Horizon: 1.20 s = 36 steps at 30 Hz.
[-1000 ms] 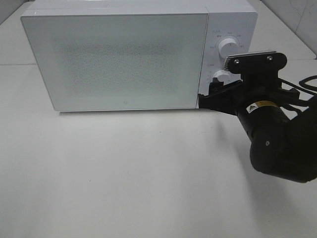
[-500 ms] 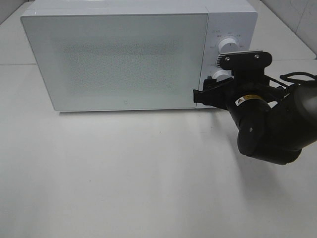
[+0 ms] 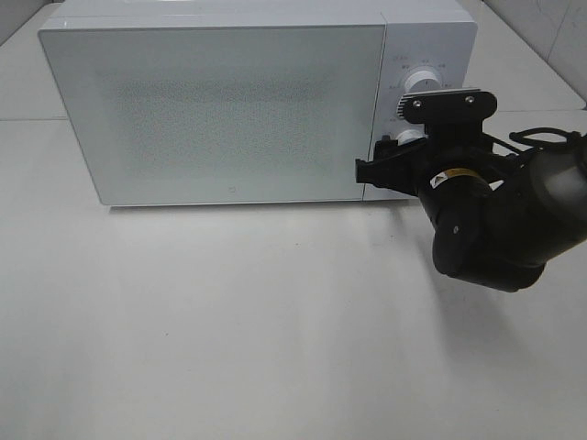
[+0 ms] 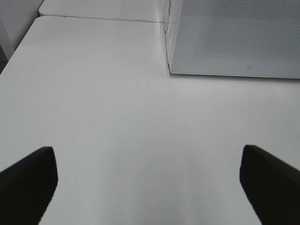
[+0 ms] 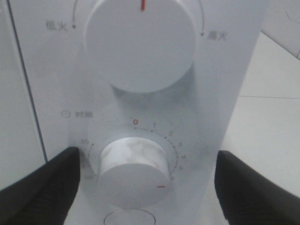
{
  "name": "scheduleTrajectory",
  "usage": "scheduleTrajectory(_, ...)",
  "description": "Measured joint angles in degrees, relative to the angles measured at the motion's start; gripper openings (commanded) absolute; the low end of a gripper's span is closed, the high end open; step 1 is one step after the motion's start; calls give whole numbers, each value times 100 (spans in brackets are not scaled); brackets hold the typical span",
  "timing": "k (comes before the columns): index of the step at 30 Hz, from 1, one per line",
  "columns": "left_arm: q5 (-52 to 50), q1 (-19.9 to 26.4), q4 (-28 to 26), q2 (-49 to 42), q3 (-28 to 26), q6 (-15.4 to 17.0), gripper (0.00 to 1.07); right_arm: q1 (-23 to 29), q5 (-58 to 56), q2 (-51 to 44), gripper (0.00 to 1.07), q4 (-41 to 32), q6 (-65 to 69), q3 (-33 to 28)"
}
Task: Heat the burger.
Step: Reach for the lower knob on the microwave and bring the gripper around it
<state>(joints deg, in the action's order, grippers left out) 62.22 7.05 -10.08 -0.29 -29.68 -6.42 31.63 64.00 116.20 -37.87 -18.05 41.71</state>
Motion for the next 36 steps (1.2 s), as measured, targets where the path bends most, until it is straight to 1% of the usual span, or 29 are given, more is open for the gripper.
scheduleTrajectory(6, 0, 0, 0, 0, 0, 0, 98, 6, -115, 149, 76, 126, 0, 92)
scheduleTrajectory(29, 0, 0, 0, 0, 6, 0, 98, 11, -201, 17, 74, 155, 0, 109)
scheduleTrajectory(32, 0, 0, 0, 0, 6, 0, 98, 11, -206, 0, 72, 149, 0, 109)
scheduleTrajectory(34, 0, 0, 0, 0, 6, 0, 98, 11, -218, -23, 65, 149, 0, 109)
scheduleTrajectory(35, 0, 0, 0, 0, 6, 0, 98, 11, -218, -23, 65, 149, 0, 109)
scheduleTrajectory(36, 0, 0, 0, 0, 6, 0, 98, 11, -218, -23, 56, 149, 0, 109)
